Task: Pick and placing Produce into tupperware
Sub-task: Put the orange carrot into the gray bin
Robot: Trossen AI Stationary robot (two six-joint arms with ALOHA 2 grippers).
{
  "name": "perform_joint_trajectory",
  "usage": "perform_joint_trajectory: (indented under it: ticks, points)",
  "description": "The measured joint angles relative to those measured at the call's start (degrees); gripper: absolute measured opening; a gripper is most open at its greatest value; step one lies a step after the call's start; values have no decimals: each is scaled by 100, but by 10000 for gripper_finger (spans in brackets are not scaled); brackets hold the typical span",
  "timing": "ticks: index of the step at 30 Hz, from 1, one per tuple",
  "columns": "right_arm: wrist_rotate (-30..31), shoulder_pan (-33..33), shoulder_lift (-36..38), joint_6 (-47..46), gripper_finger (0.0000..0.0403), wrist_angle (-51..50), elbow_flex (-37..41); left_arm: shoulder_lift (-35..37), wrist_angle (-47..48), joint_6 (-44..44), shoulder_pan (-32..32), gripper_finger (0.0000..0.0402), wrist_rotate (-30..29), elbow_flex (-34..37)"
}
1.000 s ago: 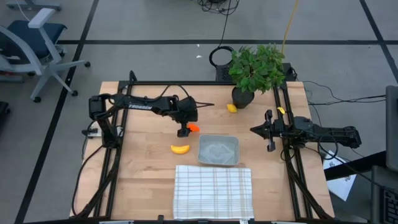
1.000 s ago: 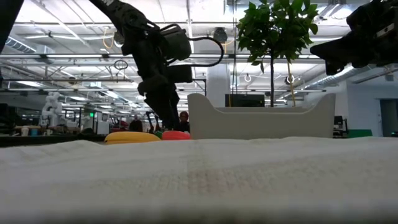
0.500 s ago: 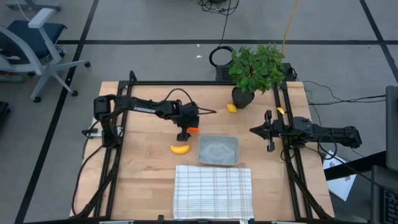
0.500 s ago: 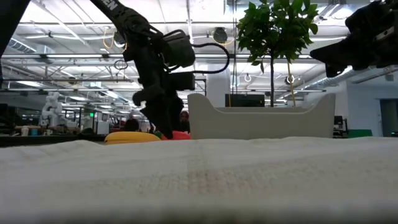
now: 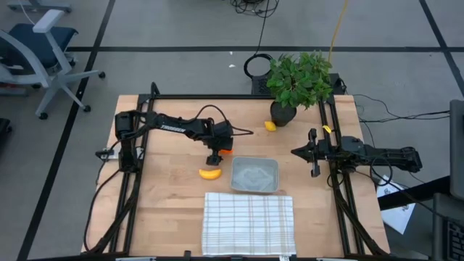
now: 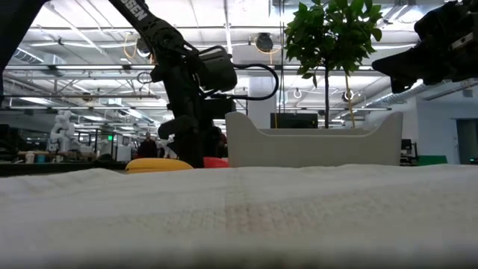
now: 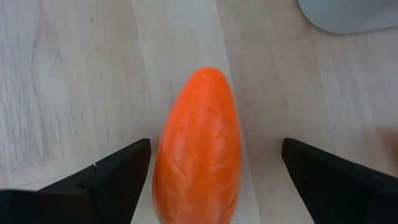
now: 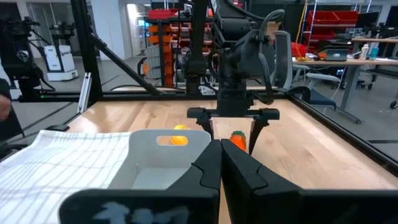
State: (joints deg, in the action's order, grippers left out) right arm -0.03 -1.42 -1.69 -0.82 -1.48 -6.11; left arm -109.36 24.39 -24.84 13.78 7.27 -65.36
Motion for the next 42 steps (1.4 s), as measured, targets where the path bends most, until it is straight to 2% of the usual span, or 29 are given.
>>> perform_joint_trajectory:
  ticks: [6,9,24,28,32,37,42]
  points:
    - [0,-1,0,0,0,-9,0,24,-9,44,7,367,-11,9]
    - [-1,1,0,0,0,-9,0,24,-1,48,5,349,-9,9]
    - [-2,1,0,0,0,-9,0,24,-40,-58,2,183,-54,5]
    - [0,-1,0,0,0,-8,0,23,71,-85,12,154,-531,-104]
    - [0,1,0,0,0,-9,0,22,407,-148,11,149,-814,-363]
    - [0,1,0,0,0,-9,0,22,799,-201,7,164,-819,-727]
    - [-2,-1,0,-14,0,-9,0,22,1049,-203,7,159,-754,-1019]
